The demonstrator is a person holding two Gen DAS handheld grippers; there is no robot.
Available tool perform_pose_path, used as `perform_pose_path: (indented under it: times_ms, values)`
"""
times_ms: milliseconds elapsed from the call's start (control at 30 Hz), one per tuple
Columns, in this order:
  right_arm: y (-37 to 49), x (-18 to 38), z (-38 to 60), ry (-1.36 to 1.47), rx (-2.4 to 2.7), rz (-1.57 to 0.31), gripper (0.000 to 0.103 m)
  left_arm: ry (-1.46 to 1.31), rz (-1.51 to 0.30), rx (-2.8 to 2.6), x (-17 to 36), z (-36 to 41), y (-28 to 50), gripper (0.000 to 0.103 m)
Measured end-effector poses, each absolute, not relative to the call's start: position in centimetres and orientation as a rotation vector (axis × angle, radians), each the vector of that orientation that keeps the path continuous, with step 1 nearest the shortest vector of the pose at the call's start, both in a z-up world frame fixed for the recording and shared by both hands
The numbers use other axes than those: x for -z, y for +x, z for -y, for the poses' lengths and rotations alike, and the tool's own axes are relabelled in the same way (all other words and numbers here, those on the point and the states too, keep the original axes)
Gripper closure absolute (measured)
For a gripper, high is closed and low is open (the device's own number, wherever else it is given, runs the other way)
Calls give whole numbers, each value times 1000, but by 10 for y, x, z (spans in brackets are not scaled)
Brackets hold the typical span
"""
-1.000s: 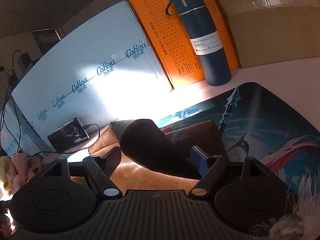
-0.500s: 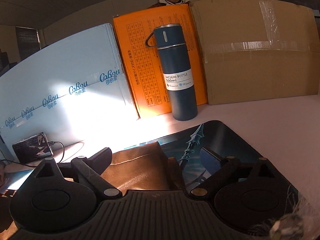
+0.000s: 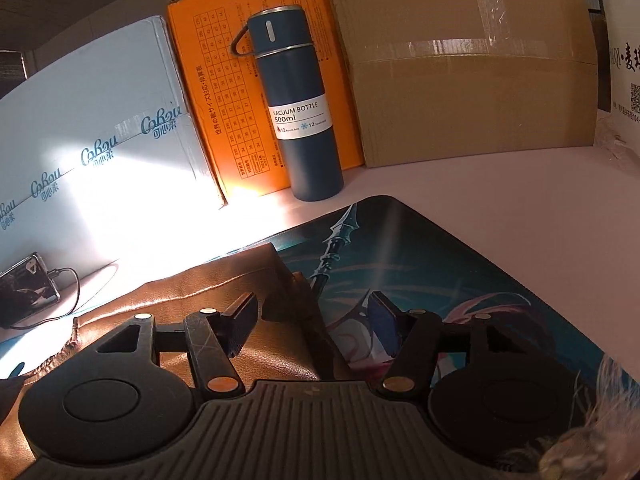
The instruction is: Fold clothes
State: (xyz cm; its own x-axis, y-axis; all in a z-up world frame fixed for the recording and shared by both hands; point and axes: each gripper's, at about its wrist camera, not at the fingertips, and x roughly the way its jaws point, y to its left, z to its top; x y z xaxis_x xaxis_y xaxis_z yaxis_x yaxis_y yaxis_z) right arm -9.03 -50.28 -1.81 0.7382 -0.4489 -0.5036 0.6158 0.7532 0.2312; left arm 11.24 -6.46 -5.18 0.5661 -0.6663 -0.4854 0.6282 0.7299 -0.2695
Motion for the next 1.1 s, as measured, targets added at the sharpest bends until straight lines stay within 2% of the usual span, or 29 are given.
perform_pose_path:
  times_ms: [33,167,200,300,333,500,733,967,1100]
  values:
    - [-93,15,500,400,600,-423,43,-70,-610,751,52,64,113,88]
    - [-100,0,477,392,520,-341,37,-88,-619,693,49,57,111,82]
    - [-101,-3,471,395,493,-324,32,-93,-621,678,48,56,111,72]
    - [-105,-6,452,424,386,-294,24,-162,-629,606,41,41,103,30]
    - [-105,-5,446,436,346,-288,23,-209,-633,581,36,33,98,22]
    - [-103,4,429,481,188,-275,17,-454,-727,562,25,-10,63,9]
    - [-105,16,431,569,131,-275,17,-640,-916,591,33,-16,28,6]
    - [-111,23,437,625,130,-264,17,-679,-951,642,55,22,43,4]
    - [-113,23,438,627,140,-259,17,-765,-876,588,60,41,56,3]
